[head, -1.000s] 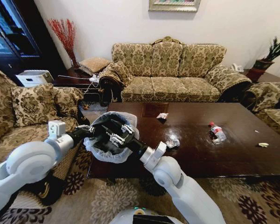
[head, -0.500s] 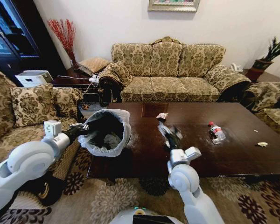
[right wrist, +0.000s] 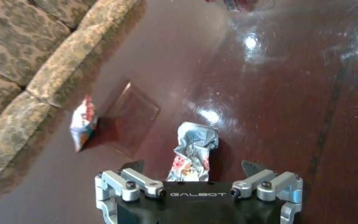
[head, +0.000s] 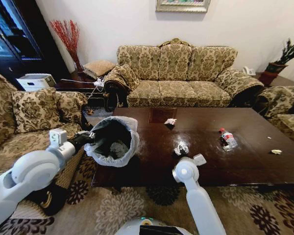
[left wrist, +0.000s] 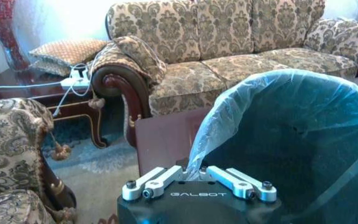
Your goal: Move to the front of the table and place the trash on the table into the trash bin.
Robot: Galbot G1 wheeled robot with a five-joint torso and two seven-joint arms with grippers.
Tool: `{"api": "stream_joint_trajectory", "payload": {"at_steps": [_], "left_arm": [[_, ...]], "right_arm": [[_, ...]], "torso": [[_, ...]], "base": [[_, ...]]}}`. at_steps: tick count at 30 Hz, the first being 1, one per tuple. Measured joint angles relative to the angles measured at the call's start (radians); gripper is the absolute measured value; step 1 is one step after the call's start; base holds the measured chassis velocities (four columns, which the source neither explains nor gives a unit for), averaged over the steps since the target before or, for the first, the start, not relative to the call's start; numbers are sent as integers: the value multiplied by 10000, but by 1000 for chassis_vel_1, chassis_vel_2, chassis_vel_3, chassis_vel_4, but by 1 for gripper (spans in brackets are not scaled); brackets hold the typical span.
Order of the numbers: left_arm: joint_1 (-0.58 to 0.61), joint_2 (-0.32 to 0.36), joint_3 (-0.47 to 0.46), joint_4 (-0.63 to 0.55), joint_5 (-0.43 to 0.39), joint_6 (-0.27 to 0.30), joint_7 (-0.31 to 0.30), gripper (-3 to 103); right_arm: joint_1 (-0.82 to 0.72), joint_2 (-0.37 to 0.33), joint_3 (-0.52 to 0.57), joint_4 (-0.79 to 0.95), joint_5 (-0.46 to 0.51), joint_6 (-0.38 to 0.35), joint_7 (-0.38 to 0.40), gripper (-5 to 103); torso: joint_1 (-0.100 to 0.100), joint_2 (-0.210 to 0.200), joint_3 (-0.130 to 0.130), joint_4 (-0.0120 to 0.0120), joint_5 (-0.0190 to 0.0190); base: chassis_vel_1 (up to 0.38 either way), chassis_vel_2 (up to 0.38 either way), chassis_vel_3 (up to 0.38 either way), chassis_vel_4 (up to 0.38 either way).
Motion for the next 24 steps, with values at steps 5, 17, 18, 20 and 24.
{"api": "stream_joint_trajectory", "payload": {"at_steps": [5, 17, 18, 20, 24], "left_arm": [[-47, 5, 96, 58, 53, 30, 42, 2], [-88, 37, 300, 261, 162, -289, 43, 2], [-105, 49, 344, 277, 161, -372, -6, 2], [-111, 53, 378, 320, 159, -471, -57, 2], [-109, 53, 388, 344, 158, -501, -61, 2]], "right_arm": [[603, -37, 119, -1093, 519, -57, -103, 100], [932, -138, 328, -1596, 1239, -253, -614, 98], [967, -139, 328, -1611, 1340, -279, -615, 88], [1078, -123, 329, -1692, 1539, -324, -595, 77], [1156, -86, 296, -1740, 1591, -363, -580, 66]], "torso": [[0, 0, 0, 0, 3], [0, 0, 0, -1, 0], [0, 0, -1, -2, -4], [-1, 1, -2, -3, -3], [0, 0, -1, -1, 2]], "base": [[0, 0, 0, 0], [0, 0, 0, 0], [0, 0, 0, 0], [0, 0, 0, 0], [0, 0, 0, 0]]}}
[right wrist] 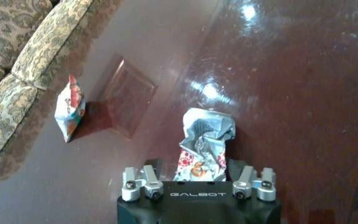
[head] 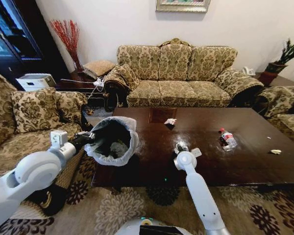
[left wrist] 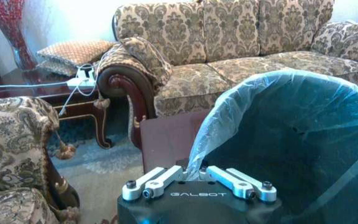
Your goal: Move to the front of the table and place the trash on the table into the trash bin.
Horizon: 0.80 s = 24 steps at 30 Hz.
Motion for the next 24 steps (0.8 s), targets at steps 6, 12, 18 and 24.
{"api": "stream_joint_trajectory", "payload": {"at_steps": [6, 12, 18, 24], "left_arm": [[-20, -15, 22, 34, 2, -91, -25, 2], [-57, -67, 139, 108, 95, -197, -48, 2], [-67, 6, 64, 95, -44, -144, -130, 2], [-59, 204, -80, -10, -437, 212, -311, 2]], "right_arm": [[-40, 4, -84, 9, -28, -12, 24, 44], [-204, -3, -106, 232, -128, -8, 35, 27], [-622, -28, -515, 1877, -2603, 254, -487, 8], [-1037, -596, -1515, 5612, -4100, -615, -4041, 2]], "torso": [[0, 0, 0, 0, 1], [0, 0, 1, 0, -1], [1, 0, 1, 0, -1], [0, 0, 0, 1, -7]], "base": [[0, 0, 0, 0], [0, 0, 0, 0], [0, 0, 0, 0], [0, 0, 0, 0]]}}
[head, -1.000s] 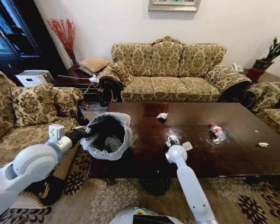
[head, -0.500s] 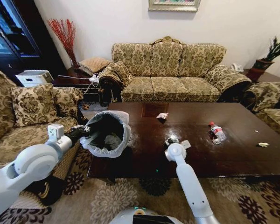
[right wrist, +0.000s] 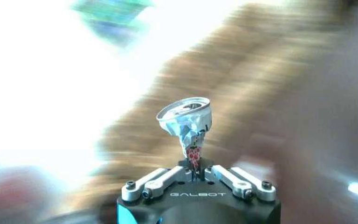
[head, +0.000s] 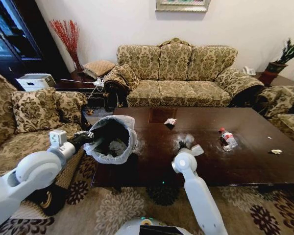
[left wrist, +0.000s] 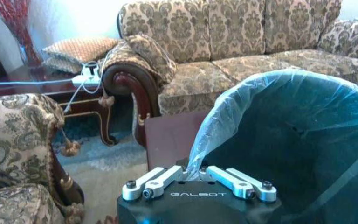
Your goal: Move to the front of the table and place the trash on the table into the trash bin.
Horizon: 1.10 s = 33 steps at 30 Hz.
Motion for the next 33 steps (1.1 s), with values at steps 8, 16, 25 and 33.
{"api": "stream_joint_trajectory", "payload": {"at_steps": [8, 16, 25, 33], "left_arm": [[-29, 327, -63, -478, -787, 863, -196, 2], [-40, 312, -87, -802, -1288, 1172, -323, 2], [-119, 279, -23, -717, -1357, 1103, -320, 2], [-217, 229, 93, -431, -1304, 898, -262, 2]], "right_arm": [[640, -1135, -2387, 1289, -1114, -231, -3193, 2], [1544, -1067, -4640, -87, -1963, -656, -4044, 2], [1661, -928, -5011, -508, -2348, -709, -3900, 27], [1464, -1182, -4902, -275, -2366, -554, -3790, 60]], "torso": [[-2, 0, 0, -2, 8], [-1, 0, 0, 0, 5], [-1, 0, 1, -1, 4], [0, 0, 1, -1, 6]], "base": [[0, 0, 0, 0], [0, 0, 0, 0], [0, 0, 0, 0], [0, 0, 0, 0]]}}
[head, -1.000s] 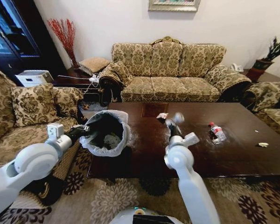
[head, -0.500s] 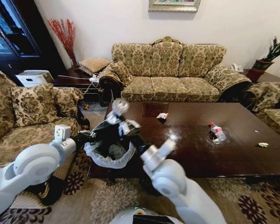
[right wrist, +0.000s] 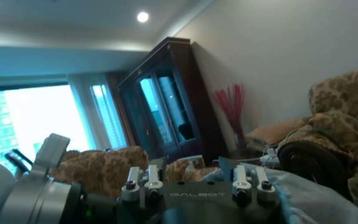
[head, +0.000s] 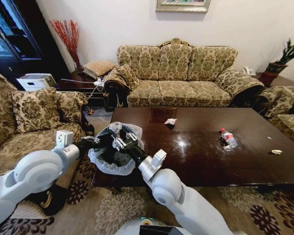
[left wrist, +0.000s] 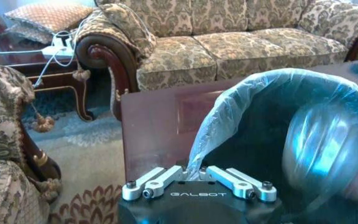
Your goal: Move to the front of the table and place the trash on the table into the trash bin.
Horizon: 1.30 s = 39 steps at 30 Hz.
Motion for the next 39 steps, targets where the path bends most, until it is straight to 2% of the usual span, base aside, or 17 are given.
{"api": "stream_joint_trajectory", "payload": {"at_steps": [2, 4, 5, 8, 9, 10, 12, 13, 14, 17, 19, 22, 26, 33, 39], "left_arm": [[-12, -15, 24, 63, 41, -16, 4, 2], [-30, -56, 122, 248, 179, -116, -1, 2], [-30, -56, 122, 248, 179, -116, -1, 2], [-45, -212, 151, 295, 225, -186, 0, 2], [-45, -212, 151, 295, 225, -186, 0, 2], [-32, -232, 109, 276, 213, -180, -10, 2], [29, -247, -96, 280, 46, -97, -116, 2], [39, -245, -175, 328, 1, -93, -143, 2], [39, -245, -175, 328, 1, -93, -143, 2], [-59, -250, -332, 531, -149, -349, -589, 2], [-80, -267, -292, 557, -97, -516, -794, 2], [16, -405, -219, 493, 115, -753, -1288, 2], [143, -508, -265, 332, 188, -833, -1470, 2], [168, -533, -273, 256, 301, -976, -1517, 2], [231, -593, -299, 237, 366, -1086, -1216, 2]], "right_arm": [[-106, -51, 114, 120, -23, 63, 37, 60], [-380, -174, 497, 369, -38, 133, 267, 71], [-380, -174, 497, 369, -38, 133, 267, 71], [-974, -308, 1494, 408, -12, 754, 831, 87], [-974, -308, 1494, 408, -12, 754, 831, 87], [-1103, -293, 1786, 351, -6, 840, 1052, 92], [-1438, -289, 3078, -234, 231, 647, 1377, 99], [-1505, -297, 3514, -523, 509, 519, 1421, 99], [-1505, -297, 3514, -523, 509, 519, 1421, 99], [-1302, -152, 4880, -2171, 1859, 388, 2001, 100], [-1120, -60, 5118, -2752, 2130, 478, 2163, 100], [-547, 221, 5673, -4354, 3034, 562, 2467, 100], [150, 399, 5796, -5709, 3201, 688, 2490, 100], [873, 526, 5845, -6865, 3130, 696, 2351, 100], [1678, 747, 5814, -8287, 2974, 683, 2118, 100]], "torso": [[0, 0, 0, 0, 0], [0, 0, 0, 0, 0], [0, 0, 0, 0, 0], [0, 0, 0, 0, 0], [0, 0, 0, 0, 0], [0, 0, 0, 0, -1], [-1, 1, -1, -1, 0], [-1, 0, -1, 0, 0], [-1, 0, -1, 0, 0], [0, 0, 0, -2, 4], [0, 0, 0, -2, 2], [1, 0, 1, 0, 0], [-1, 0, 0, 2, -1], [-3, 1, -2, 1, 0], [3, 0, 1, 0, -1]], "base": [[0, 0, 0, 0], [0, 0, 0, 0], [0, 0, 0, 0], [0, 0, 0, 0], [0, 0, 0, 0], [0, 0, 0, 0], [0, 0, 0, 0], [0, 0, 0, 0], [0, 0, 0, 0], [0, 0, 0, 0], [0, 0, 0, 0], [0, 0, 0, 0], [-6, 14, 14, -9], [-104, 109, 102, -108], [-219, 219, 223, -225]]}}
